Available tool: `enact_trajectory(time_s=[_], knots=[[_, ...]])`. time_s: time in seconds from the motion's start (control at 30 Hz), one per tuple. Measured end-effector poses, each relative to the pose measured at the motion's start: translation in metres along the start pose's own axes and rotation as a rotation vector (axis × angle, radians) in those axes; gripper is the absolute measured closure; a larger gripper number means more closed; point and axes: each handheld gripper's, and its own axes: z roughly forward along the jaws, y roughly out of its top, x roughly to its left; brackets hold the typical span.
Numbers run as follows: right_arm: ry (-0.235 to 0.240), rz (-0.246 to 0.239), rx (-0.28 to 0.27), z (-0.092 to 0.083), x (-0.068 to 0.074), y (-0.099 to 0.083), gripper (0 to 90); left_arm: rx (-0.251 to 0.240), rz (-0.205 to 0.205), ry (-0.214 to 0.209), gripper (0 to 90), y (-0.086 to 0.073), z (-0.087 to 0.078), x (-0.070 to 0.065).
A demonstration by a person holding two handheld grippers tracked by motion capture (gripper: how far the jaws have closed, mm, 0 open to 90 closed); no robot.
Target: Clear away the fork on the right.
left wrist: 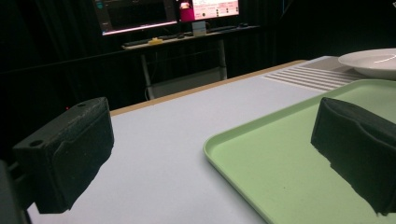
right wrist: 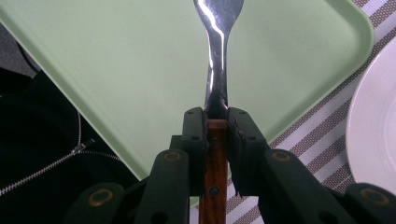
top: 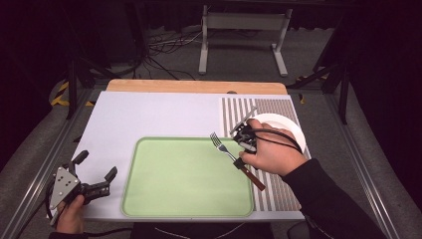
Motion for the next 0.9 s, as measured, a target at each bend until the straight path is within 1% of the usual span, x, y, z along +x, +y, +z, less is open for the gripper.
enact_trajectory(time_s=[0.13, 0.2, 0.43, 0.6, 0.7, 0.73, 0.9], knots=[[-0.009, 0.050, -0.002, 0.003, -0.001, 0.002, 77.5, 0.000, 0.000, 0.000, 0.0, 0.000, 0.000, 0.000], [-0.013, 0.065, -0.008, 0.005, -0.002, 0.003, 77.5, 0.001, 0.001, -0.001, 0.0, 0.000, 0.000, 0.000], [-0.012, 0.148, -0.025, 0.012, -0.003, 0.007, 77.5, 0.001, 0.000, 0.003, 0.0, 0.000, 0.000, 0.000], [-0.022, 0.180, -0.027, 0.019, -0.003, 0.009, 77.5, 0.000, 0.000, 0.002, 0.0, 0.000, 0.000, 0.000], [-0.023, 0.190, -0.025, 0.022, -0.003, 0.010, 77.4, 0.000, 0.000, 0.002, 0.0, 0.000, 0.000, 0.000], [-0.017, 0.208, -0.026, 0.027, -0.003, 0.011, 77.4, 0.000, 0.000, 0.002, 0.0, 0.000, 0.000, 0.000], [-0.027, 0.225, -0.025, 0.033, -0.002, 0.013, 77.4, 0.000, 0.002, 0.002, 0.0, 0.000, 0.000, 0.001]])
